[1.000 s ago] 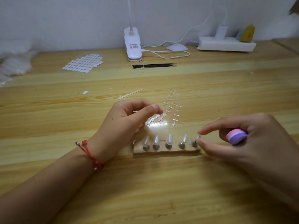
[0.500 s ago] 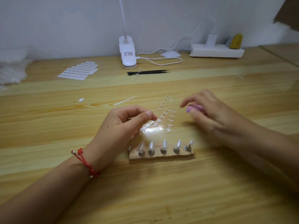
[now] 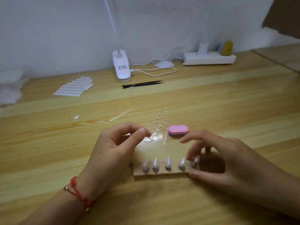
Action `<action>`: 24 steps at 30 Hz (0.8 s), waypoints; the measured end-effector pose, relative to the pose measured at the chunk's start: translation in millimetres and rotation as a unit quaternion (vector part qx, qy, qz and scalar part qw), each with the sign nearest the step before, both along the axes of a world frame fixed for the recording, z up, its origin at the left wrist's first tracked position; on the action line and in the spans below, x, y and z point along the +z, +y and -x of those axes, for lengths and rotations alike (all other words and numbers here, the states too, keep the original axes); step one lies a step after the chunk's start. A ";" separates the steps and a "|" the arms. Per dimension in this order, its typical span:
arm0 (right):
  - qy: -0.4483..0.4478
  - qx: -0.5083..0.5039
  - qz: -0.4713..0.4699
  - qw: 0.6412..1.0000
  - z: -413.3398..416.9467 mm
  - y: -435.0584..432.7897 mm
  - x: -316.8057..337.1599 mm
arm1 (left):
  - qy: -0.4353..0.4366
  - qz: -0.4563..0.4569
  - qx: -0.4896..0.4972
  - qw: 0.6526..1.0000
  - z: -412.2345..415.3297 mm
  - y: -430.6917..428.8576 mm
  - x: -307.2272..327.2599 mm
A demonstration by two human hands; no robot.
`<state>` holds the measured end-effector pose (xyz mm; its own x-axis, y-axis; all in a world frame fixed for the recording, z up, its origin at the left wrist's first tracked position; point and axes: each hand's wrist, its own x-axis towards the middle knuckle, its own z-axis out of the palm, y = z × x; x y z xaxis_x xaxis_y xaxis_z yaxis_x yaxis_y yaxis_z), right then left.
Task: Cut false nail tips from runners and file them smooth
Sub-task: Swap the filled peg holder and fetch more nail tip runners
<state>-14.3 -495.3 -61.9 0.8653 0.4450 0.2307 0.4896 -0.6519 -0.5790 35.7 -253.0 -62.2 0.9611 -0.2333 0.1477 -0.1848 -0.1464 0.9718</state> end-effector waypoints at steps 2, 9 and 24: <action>-0.008 -0.045 0.052 0.998 9.9 -34.8 0.0 | -0.045 -0.028 -0.040 0.998 3.9 -4.4 3.4; 0.020 -0.368 0.036 0.929 -11.0 -173.8 0.7 | -0.284 -0.309 -0.210 0.883 -24.4 -118.3 20.9; -0.072 -0.717 -0.130 0.681 -182.8 -248.6 -16.2 | -0.329 -0.421 -0.292 0.793 -73.2 -277.5 -23.9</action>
<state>168.6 -743.9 -78.1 0.3280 -0.9058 0.2683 -0.4793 -0.4043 -0.7790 108.8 -530.5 -86.2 0.4322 -0.8926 0.1288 -0.8869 -0.3948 0.2398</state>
